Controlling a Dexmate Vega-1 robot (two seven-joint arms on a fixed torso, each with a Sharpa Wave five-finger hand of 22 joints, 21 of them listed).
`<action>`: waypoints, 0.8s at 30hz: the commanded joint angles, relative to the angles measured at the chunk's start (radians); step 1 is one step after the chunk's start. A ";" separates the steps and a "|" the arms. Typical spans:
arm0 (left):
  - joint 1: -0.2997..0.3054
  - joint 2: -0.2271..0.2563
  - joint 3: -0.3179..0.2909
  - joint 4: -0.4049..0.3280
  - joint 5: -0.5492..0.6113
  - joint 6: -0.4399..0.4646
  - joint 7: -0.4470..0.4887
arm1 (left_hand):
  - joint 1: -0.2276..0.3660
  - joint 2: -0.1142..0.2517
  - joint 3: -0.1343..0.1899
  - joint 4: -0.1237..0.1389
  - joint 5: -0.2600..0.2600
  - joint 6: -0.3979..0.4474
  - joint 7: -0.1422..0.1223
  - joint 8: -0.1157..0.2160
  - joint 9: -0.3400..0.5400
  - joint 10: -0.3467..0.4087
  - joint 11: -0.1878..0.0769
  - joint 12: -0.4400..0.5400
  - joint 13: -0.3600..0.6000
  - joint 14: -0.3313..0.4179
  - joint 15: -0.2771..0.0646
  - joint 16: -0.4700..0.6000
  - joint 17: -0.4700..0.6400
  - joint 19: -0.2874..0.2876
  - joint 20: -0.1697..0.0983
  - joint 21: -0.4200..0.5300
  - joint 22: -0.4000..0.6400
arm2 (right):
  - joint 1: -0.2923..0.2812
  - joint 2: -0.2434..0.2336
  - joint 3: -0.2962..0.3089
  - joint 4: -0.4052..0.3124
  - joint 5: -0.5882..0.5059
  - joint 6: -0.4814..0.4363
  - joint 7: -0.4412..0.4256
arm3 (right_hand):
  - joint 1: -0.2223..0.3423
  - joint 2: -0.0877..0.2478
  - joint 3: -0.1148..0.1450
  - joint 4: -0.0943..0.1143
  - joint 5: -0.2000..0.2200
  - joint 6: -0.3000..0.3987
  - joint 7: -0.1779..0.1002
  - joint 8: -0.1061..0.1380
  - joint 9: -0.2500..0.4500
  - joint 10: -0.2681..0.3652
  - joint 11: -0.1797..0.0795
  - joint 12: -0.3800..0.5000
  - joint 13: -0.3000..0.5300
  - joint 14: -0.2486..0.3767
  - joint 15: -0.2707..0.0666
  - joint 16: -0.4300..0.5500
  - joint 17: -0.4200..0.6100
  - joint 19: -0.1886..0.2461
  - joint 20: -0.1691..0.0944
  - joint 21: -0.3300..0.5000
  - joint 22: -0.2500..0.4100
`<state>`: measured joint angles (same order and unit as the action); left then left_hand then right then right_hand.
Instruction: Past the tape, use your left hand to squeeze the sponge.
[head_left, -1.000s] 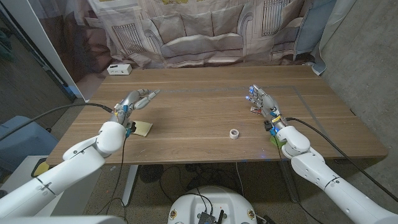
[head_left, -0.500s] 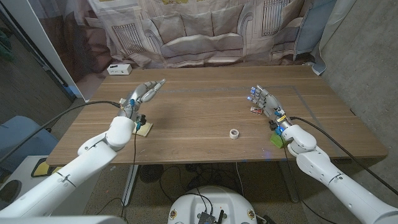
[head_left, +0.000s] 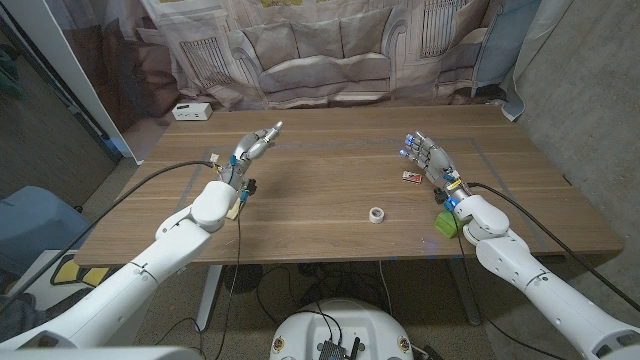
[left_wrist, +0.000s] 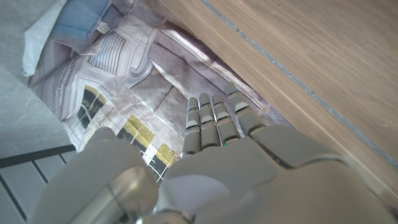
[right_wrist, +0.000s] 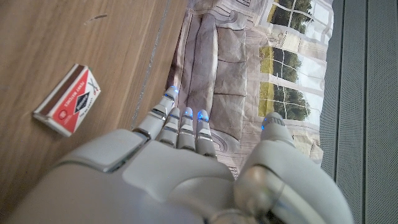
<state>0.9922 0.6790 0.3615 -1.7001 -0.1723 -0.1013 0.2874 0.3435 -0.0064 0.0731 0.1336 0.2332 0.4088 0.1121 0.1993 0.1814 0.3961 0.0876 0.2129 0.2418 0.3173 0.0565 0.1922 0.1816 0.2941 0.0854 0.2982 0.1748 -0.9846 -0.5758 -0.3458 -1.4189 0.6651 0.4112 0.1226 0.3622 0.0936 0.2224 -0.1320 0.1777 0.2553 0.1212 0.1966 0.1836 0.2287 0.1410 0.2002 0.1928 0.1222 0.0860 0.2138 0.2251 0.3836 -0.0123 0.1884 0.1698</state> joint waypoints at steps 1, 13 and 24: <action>-0.091 -0.089 0.047 0.162 -0.065 -0.204 -0.073 | -0.002 0.002 -0.004 0.000 0.004 -0.007 -0.001 -0.004 0.001 -0.008 -0.002 -0.004 0.001 -0.006 0.000 -0.003 0.000 -0.009 -0.002 -0.007 0.001 | 0.044 0.021 -0.021 -0.028 -0.072 -0.038 -0.097 | -0.020 -0.017 -0.014 0.004 -0.003 0.010 0.002 -0.002 0.003 -0.006 0.001 -0.003 0.002 -0.028 -0.004 -0.009 0.006 -0.059 -0.007 -0.014 0.002; -0.156 -0.162 0.079 0.257 -0.124 -0.213 -0.104 | -0.029 -0.032 -0.037 -0.004 0.015 -0.082 -0.001 -0.025 0.000 -0.064 0.011 -0.020 -0.016 -0.059 0.015 -0.014 0.001 -0.040 0.005 -0.041 0.002 | 0.149 -0.007 -0.066 0.083 -0.112 -0.038 0.027 | -0.076 -0.051 -0.049 0.022 -0.001 -0.041 -0.010 -0.014 0.002 -0.086 -0.001 -0.018 0.001 -0.118 -0.013 -0.027 0.005 -0.145 -0.020 -0.012 0.002; -0.200 -0.140 0.125 0.230 -0.162 -0.097 -0.187 | -0.095 -0.063 -0.099 0.007 0.050 -0.218 -0.017 -0.028 -0.002 -0.212 -0.010 -0.031 -0.038 -0.219 0.010 -0.021 0.001 -0.156 -0.023 -0.106 0.005 | 0.159 -0.006 -0.083 0.093 -0.159 -0.053 -0.020 | -0.147 -0.075 -0.088 0.046 0.008 -0.083 -0.030 -0.021 0.001 -0.160 -0.025 -0.017 -0.001 -0.201 -0.038 -0.027 0.003 -0.226 -0.042 -0.007 0.003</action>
<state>0.8370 0.5454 0.4473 -1.4798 -0.2950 -0.2720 0.1631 0.2632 -0.0686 -0.0171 0.1404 0.2717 0.2025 0.0994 0.1771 0.1765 0.1974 0.0814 0.1839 0.2043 0.1123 0.0678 0.1729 0.1817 0.1527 0.0661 0.1992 0.1746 -0.8519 -0.5769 -0.4089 -1.3485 0.5504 0.3685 0.1202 0.2238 0.0213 0.1381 -0.0868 0.1815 0.1865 0.0897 0.1801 0.1812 0.0763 0.1180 0.1807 0.1906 -0.0720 0.0516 0.1808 0.2251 0.1587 -0.0410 0.1729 0.1698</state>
